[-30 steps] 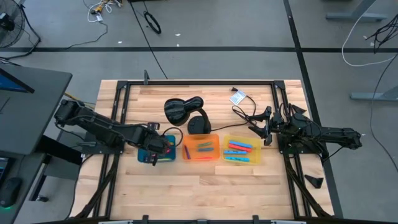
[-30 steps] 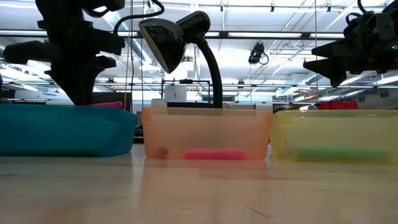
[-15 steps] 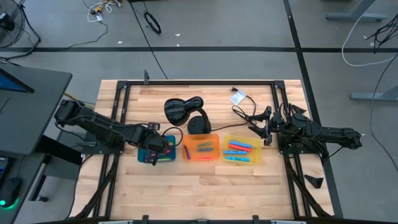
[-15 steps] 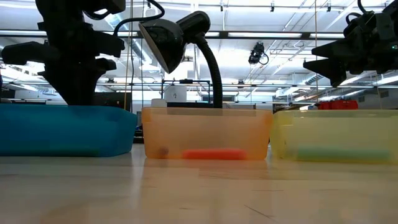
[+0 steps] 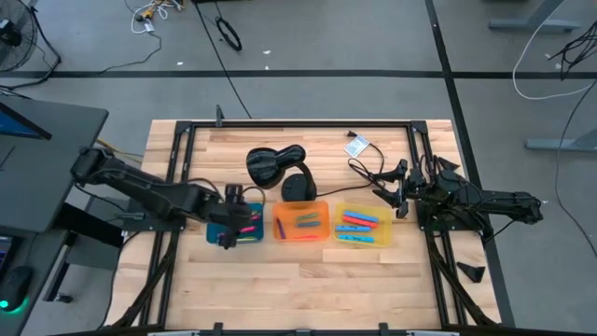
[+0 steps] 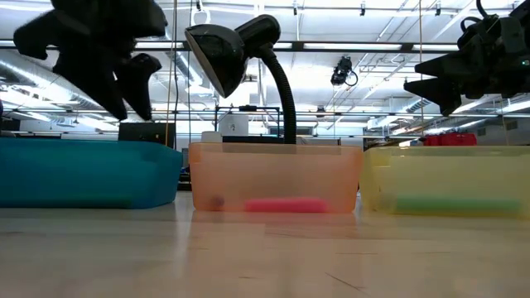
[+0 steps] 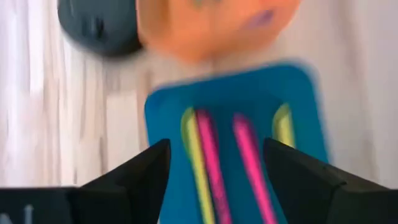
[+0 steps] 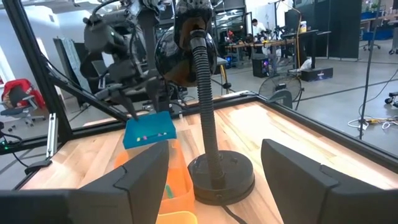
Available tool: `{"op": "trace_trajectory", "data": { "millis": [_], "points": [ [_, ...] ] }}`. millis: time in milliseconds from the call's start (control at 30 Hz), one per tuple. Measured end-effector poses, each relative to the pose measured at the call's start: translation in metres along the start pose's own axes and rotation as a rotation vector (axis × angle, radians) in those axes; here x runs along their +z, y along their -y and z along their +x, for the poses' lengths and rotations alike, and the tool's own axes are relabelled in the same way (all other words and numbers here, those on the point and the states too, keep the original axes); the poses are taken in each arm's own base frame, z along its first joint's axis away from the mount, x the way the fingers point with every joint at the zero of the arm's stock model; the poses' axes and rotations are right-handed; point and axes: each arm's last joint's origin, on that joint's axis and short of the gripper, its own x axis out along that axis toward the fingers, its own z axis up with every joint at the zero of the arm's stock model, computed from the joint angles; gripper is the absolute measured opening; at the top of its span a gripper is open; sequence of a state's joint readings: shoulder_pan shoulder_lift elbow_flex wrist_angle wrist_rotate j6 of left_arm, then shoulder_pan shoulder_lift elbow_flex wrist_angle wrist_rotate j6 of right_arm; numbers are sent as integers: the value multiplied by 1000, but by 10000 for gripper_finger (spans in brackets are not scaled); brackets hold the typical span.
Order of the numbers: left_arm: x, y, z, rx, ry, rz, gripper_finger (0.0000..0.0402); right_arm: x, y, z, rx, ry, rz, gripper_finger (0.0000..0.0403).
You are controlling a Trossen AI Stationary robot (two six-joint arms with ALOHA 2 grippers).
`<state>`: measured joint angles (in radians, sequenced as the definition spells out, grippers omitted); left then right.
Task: Pick & Place Markers
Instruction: Return to home position
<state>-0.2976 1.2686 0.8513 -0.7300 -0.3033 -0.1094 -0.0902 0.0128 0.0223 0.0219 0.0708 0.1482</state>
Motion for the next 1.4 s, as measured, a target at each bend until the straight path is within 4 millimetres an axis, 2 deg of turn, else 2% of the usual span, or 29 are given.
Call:
{"op": "trace_trajectory", "data": {
  "millis": [200,533,867,1400],
  "points": [
    [-22,1,2,-28,253,-60,265,0,0,0,1,1,0,259],
    [-64,-5,6,4,523,-85,265,0,0,0,0,0,0,259],
    [-100,-13,-5,-8,734,-152,265,0,0,0,0,0,0,259],
    [-129,-28,-21,81,995,-208,265,0,0,0,0,-1,0,259]
  ]
}}
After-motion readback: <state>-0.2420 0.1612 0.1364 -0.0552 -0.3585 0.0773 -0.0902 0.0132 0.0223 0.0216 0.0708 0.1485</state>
